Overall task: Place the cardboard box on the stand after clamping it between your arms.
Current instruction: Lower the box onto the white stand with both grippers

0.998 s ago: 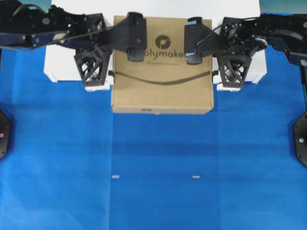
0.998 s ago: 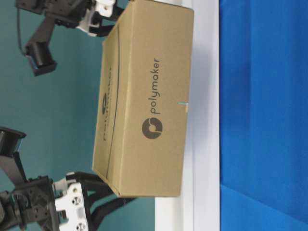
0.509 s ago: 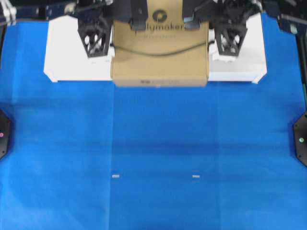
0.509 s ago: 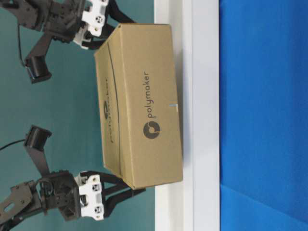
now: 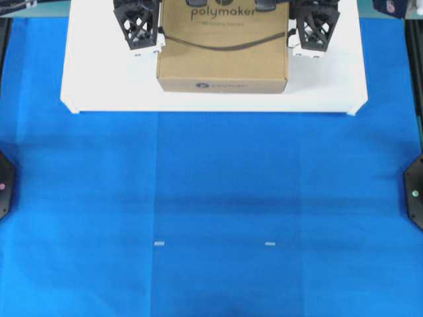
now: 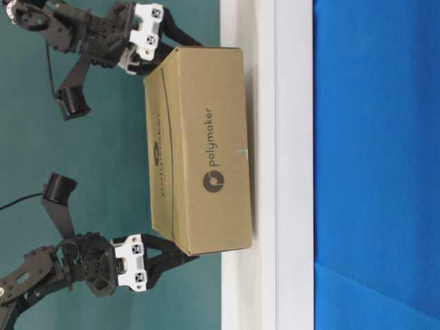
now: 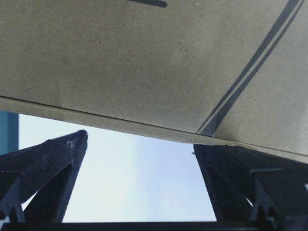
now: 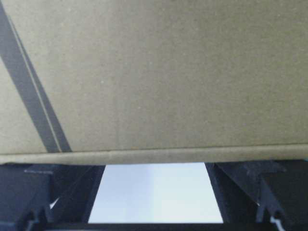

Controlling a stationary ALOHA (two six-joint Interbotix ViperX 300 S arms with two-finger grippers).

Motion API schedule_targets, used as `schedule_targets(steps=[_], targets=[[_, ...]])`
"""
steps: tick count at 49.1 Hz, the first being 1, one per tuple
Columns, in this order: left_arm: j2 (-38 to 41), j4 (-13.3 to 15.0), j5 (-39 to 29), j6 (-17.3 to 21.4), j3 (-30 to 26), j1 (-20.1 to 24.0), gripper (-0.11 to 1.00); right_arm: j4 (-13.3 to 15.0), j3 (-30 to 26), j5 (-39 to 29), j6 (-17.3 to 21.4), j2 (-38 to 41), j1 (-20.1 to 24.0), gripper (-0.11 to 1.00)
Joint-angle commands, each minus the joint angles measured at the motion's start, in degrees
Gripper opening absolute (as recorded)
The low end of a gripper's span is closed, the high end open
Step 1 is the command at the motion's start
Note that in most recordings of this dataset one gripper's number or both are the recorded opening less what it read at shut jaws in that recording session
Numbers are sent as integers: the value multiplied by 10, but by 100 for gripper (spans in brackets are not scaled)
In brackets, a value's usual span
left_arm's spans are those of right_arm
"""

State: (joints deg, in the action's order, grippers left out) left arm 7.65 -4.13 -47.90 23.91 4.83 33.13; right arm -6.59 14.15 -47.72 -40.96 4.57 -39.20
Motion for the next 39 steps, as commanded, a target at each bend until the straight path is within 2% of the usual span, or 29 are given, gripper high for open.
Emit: schedule_targets(steps=[1, 11, 18, 28, 39], targets=[[-8, 11, 40, -11, -61, -25, 87, -47, -57, 27, 2, -2, 33, 99], [-10, 11, 38, -11, -56, -25, 87, -47, -49, 25, 0, 3, 31, 99], [-4, 12, 43, -15, -36, -18, 87, -47, -29, 35, -8, 10, 14, 99], [-4, 11, 66, -11, 10, -11, 87, -47, -1, 48, -26, 16, 8, 99], [-24, 11, 108, -11, 65, 10, 87, -45, 58, 83, -31, 6, -9, 99]])
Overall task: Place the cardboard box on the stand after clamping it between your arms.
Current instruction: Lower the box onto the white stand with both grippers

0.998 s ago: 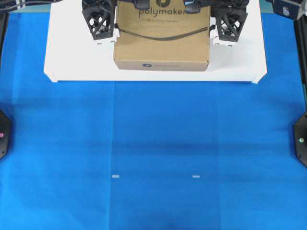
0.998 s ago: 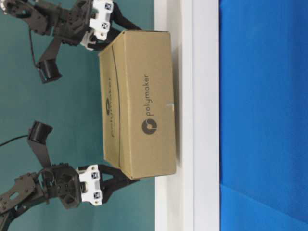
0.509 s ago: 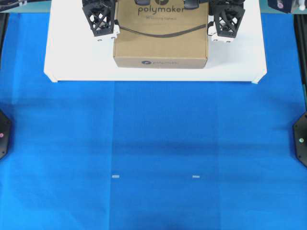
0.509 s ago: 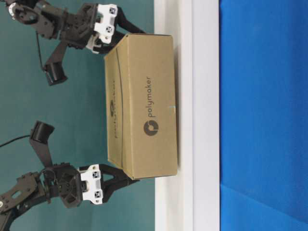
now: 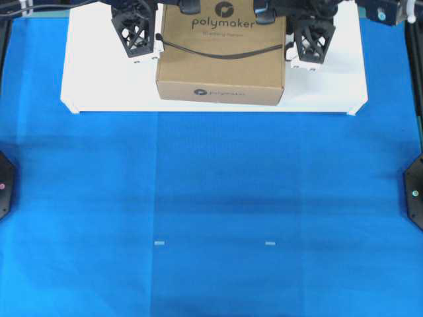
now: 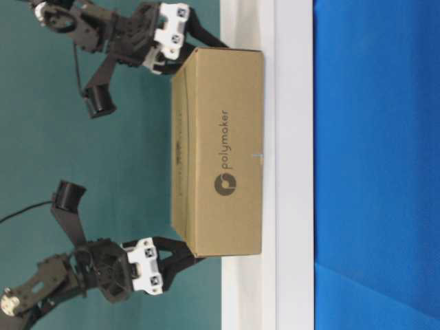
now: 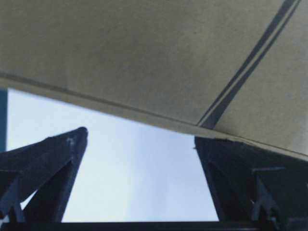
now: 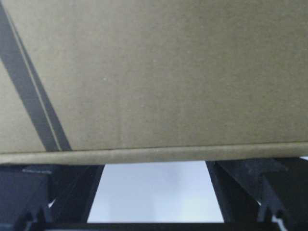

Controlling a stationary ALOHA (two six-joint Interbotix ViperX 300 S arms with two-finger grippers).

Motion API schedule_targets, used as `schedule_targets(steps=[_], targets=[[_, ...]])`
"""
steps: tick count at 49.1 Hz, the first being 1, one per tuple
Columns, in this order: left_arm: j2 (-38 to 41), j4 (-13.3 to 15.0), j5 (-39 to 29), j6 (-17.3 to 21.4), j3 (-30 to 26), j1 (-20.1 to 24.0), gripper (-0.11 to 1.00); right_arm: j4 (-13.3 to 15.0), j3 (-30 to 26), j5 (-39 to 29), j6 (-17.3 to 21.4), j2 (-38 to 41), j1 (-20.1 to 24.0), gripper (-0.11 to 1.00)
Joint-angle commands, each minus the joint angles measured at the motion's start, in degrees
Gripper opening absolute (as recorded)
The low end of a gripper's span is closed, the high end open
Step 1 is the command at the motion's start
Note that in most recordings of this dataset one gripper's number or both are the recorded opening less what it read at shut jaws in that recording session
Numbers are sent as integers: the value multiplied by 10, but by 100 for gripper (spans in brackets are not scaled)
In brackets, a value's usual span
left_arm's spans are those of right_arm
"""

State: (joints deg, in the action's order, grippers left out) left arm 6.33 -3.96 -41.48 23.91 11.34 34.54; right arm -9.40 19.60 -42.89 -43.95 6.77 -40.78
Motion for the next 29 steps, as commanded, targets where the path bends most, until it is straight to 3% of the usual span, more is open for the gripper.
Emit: schedule_targets(steps=[1, 12, 29], targets=[[-12, 10, 47, -11, 4, -3, 87, -15, 8, 43, -1, -18, 5, 99], [-20, 10, 60, -11, 20, 7, 87, -10, 18, 68, -13, -22, -28, 99], [-25, 10, 54, -10, 26, 7, 87, -10, -25, 38, -57, -4, -32, 99]])
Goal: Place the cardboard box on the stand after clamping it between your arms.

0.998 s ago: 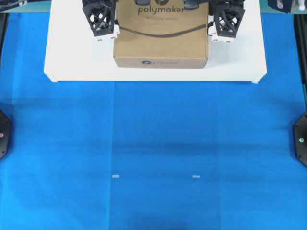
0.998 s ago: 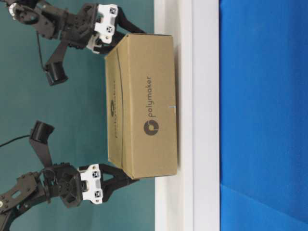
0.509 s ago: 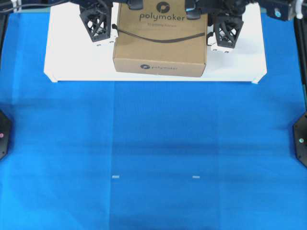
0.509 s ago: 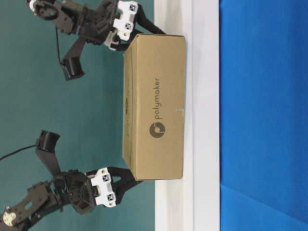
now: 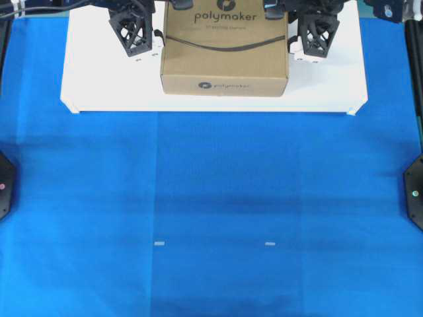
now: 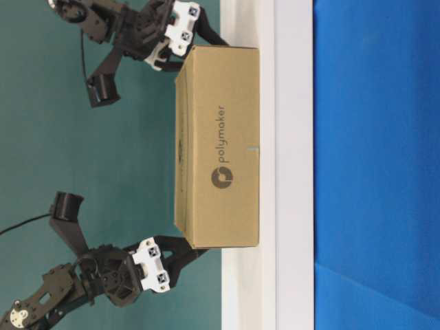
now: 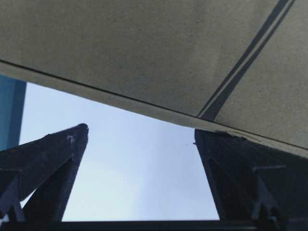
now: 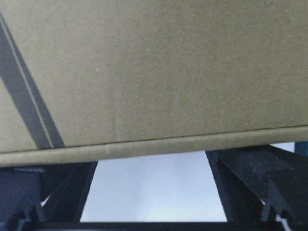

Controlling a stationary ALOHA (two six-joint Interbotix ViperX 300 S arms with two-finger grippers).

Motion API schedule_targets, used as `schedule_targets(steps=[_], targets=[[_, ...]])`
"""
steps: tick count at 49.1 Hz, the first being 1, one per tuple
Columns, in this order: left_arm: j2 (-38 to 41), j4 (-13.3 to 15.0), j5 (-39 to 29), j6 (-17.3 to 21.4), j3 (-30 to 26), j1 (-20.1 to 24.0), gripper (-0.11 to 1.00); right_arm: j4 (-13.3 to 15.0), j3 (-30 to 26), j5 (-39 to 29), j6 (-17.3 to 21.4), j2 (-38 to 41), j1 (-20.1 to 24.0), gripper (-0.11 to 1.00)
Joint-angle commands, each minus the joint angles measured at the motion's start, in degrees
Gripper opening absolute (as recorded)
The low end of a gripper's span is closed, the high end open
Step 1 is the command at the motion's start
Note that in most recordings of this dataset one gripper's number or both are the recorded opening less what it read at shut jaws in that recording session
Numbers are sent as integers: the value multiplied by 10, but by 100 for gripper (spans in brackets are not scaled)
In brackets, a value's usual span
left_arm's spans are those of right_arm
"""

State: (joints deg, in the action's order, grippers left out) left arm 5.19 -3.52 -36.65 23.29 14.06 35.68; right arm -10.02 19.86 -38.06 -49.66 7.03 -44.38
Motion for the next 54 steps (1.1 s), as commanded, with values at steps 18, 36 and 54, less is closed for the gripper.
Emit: schedule_targets(steps=[18, 36, 54], targets=[[-76, 5, -9, -3, 73, 33, 87, -4, 31, -19, 1, -60, -34, 99], [-194, 5, 33, -11, 165, 45, 87, -17, 120, -10, 51, -192, -46, 99], [-343, 5, 193, -48, 276, -35, 87, -22, 229, 108, 175, -351, 47, 99]])
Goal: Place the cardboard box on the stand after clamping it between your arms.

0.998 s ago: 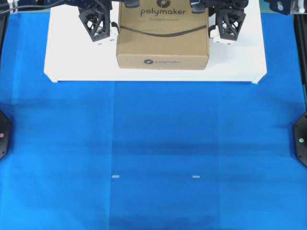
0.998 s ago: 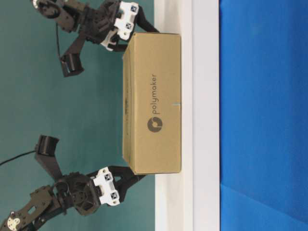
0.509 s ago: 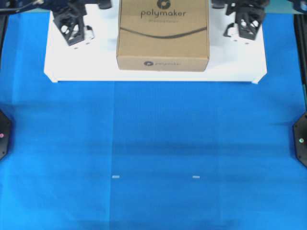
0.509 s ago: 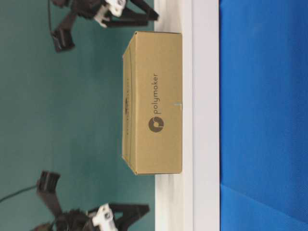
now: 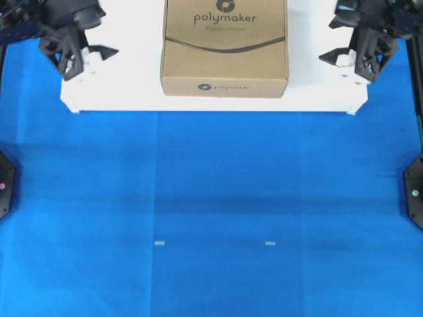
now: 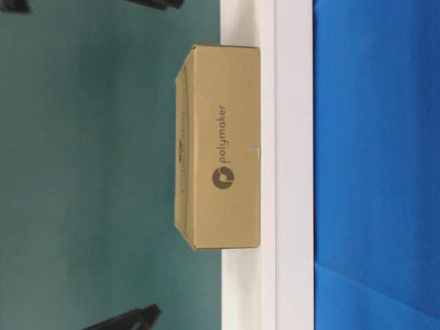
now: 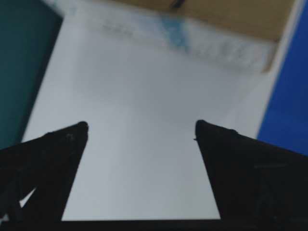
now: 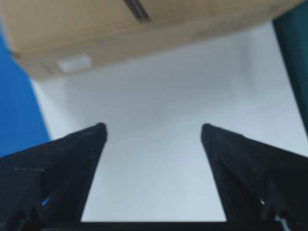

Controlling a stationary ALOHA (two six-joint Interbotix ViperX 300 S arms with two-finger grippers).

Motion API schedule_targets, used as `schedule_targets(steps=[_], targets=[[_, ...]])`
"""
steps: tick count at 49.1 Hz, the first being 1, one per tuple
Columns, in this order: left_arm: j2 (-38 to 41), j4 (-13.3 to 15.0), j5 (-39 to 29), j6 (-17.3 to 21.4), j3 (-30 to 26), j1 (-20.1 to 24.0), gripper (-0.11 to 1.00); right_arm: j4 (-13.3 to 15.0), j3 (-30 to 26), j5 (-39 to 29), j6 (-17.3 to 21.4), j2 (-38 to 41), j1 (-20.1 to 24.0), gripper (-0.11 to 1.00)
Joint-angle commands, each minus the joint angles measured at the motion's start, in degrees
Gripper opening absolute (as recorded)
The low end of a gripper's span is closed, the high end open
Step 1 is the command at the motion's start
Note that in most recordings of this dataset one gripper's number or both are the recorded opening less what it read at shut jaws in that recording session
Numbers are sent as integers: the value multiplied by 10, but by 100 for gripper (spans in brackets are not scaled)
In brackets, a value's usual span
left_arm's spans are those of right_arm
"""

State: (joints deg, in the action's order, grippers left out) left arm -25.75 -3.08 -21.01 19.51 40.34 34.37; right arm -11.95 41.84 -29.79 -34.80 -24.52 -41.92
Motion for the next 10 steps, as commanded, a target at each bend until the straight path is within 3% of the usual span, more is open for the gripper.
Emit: schedule_targets(steps=[1, 10], targets=[[-42, 1, 44, -16, 19, -27, 87, -3, 17, 34, 37, -44, 29, 99], [-130, 1, 76, -76, 73, -62, 87, -3, 64, 91, 131, -119, 73, 99]])
